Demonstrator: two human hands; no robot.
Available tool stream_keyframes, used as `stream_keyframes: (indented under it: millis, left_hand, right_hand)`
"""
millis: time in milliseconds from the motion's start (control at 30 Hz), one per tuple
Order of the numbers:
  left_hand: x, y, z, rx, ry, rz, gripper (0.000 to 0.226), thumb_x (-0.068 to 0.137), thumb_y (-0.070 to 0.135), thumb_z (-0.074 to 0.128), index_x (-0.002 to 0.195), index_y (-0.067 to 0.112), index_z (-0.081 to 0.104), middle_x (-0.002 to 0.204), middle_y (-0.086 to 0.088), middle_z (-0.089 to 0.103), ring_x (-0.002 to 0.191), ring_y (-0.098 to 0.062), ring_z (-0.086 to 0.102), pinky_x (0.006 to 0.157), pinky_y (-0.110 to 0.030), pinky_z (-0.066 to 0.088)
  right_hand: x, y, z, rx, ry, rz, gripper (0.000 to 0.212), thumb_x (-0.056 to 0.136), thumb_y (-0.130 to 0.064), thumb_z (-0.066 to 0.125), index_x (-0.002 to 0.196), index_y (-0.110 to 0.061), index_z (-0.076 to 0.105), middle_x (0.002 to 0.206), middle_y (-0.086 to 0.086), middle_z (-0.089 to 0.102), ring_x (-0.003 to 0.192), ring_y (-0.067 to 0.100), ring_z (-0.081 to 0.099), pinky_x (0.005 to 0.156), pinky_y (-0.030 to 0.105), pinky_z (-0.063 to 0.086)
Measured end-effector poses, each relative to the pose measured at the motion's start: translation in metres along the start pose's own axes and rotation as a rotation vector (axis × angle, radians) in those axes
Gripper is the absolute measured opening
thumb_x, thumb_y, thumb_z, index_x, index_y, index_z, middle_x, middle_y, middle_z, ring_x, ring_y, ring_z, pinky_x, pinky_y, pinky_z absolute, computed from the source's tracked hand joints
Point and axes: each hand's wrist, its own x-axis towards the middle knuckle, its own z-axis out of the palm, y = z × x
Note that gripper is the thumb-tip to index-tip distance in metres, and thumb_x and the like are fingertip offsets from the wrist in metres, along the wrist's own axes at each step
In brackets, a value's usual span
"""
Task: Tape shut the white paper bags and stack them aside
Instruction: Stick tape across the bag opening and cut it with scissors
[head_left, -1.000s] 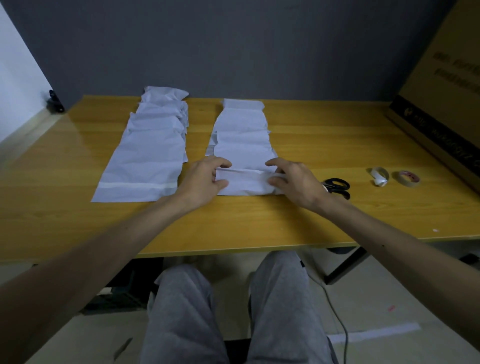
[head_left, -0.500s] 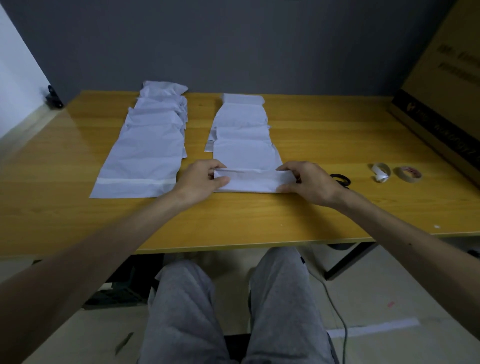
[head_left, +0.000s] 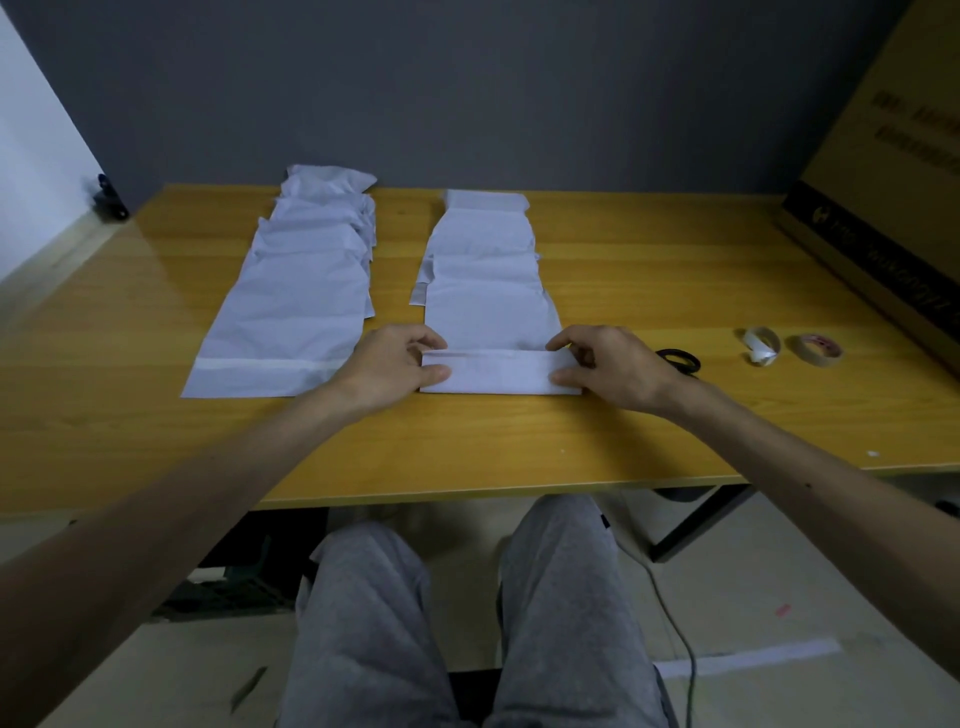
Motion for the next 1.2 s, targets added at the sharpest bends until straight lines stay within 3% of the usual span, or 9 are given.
stream_keyframes:
  millis: [100,200,300,433,600,733,867,1200]
  left_hand:
    - [0.000,0.001,0.003,0.073,0.001,0.051,0.037,0.084,0.015,0.074,0.119,0.011,0.062,0.069,0.013,0.050,0.100,-0.022,0.064,0.091,-0.034,0.049]
    - [0.000,0.003,0.006,0.147,0.003,0.099,0.038,0.083,0.015,0.074,0.120,0.012,0.063,0.076,0.012,0.052,0.093,-0.018,0.061,0.086,-0.030,0.049]
    - [-0.001,0.001,0.008,0.249,0.041,0.157,0.036,0.085,0.014,0.071,0.120,0.012,0.063,0.102,0.001,0.056,0.084,-0.015,0.054,0.080,-0.025,0.043]
    - [-0.004,-0.004,0.011,0.288,0.076,0.214,0.031,0.088,0.016,0.068,0.118,0.012,0.060,0.117,-0.002,0.048,0.108,-0.016,0.046,0.090,-0.022,0.036]
    - [0.001,0.002,0.016,0.266,0.093,0.333,0.026,0.093,0.016,0.061,0.119,0.011,0.059,0.126,-0.002,0.050,0.120,-0.018,0.046,0.093,-0.016,0.031]
    - [0.004,0.003,0.027,0.417,-0.103,0.368,0.048,0.102,0.033,0.041,0.147,0.017,0.037,0.157,0.000,0.024,0.146,-0.015,0.017,0.116,-0.026,0.015]
    - [0.007,-0.005,0.034,0.622,-0.251,0.263,0.056,0.103,0.044,0.015,0.154,0.022,0.004,0.161,0.006,-0.008,0.147,-0.006,-0.012,0.119,-0.027,-0.006]
    - [0.004,0.002,0.031,0.716,-0.406,0.100,0.061,0.100,0.053,0.005,0.152,0.029,-0.015,0.157,0.012,-0.026,0.143,-0.005,-0.024,0.119,-0.042,-0.011]
  right_hand:
    - [0.002,-0.004,0.002,-0.055,-0.023,-0.003,0.038,0.089,-0.027,0.066,0.125,-0.013,0.058,0.081,-0.003,0.052,0.075,0.014,0.049,0.062,0.023,0.034]
    - [0.003,-0.005,0.005,-0.160,-0.035,-0.026,0.039,0.087,-0.024,0.068,0.124,-0.014,0.059,0.098,0.001,0.054,0.094,0.018,0.048,0.075,0.023,0.034]
    - [0.002,-0.003,0.008,-0.189,0.003,-0.050,0.041,0.087,-0.022,0.067,0.126,-0.015,0.057,0.111,0.004,0.049,0.113,0.022,0.041,0.091,0.025,0.033]
    - [0.003,-0.004,0.013,-0.192,0.073,-0.116,0.036,0.088,-0.016,0.064,0.124,-0.013,0.060,0.130,0.007,0.048,0.124,0.023,0.037,0.100,0.022,0.026]
    - [0.011,-0.021,0.026,-0.197,0.033,-0.175,0.039,0.096,-0.021,0.054,0.134,-0.011,0.053,0.149,0.010,0.037,0.138,0.026,0.029,0.110,0.028,0.020]
    - [0.017,-0.028,0.040,-0.204,-0.051,-0.161,0.057,0.100,-0.040,0.040,0.150,-0.014,0.028,0.159,0.008,0.015,0.147,0.022,0.012,0.118,0.030,0.010]
    - [0.017,-0.024,0.051,-0.247,-0.128,-0.114,0.062,0.102,-0.047,0.025,0.153,-0.017,0.011,0.161,0.005,0.000,0.148,0.016,-0.003,0.120,0.031,0.000]
    - [0.011,-0.015,0.056,-0.328,-0.177,-0.101,0.064,0.100,-0.052,0.013,0.153,-0.021,-0.006,0.160,-0.006,-0.014,0.145,0.006,-0.015,0.116,0.025,-0.011]
